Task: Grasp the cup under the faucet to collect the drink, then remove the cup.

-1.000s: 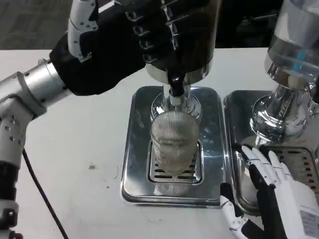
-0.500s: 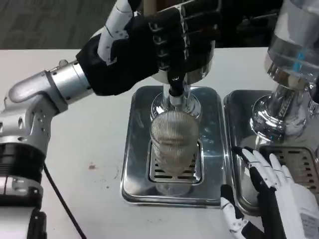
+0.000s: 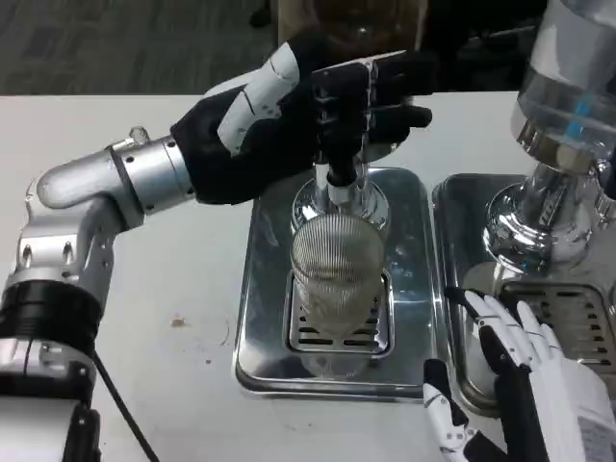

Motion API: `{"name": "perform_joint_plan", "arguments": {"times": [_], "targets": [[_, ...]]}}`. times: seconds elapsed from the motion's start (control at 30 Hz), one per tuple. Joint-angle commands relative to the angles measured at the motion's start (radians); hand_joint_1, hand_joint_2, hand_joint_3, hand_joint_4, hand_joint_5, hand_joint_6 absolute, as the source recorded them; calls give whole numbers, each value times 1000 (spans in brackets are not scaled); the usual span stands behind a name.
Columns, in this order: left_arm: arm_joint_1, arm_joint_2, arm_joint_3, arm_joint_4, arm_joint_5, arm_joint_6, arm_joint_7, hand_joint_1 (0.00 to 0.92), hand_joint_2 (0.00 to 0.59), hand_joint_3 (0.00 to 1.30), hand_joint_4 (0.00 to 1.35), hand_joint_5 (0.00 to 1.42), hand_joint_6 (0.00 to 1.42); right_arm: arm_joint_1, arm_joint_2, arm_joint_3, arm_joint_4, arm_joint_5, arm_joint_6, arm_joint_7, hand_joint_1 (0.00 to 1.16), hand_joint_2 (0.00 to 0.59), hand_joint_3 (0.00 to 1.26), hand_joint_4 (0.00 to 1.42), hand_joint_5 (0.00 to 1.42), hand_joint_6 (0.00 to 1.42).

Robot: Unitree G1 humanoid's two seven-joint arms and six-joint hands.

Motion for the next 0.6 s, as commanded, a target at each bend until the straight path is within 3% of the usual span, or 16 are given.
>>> {"name": "perform_joint_plan", "arguments": {"times": [0.03, 0.6], "targets": [[45, -3, -24, 6, 43, -63, 7, 0, 132, 99, 3, 92, 0, 3, 4, -13, -5, 12, 8, -13, 430, 499, 203, 141, 52, 47], [54, 27, -114, 132, 164, -280, 40, 0, 124, 88, 0, 84, 0, 20, -11, -37, -29, 46, 2, 13, 429, 499, 207, 151, 61, 55]]}}
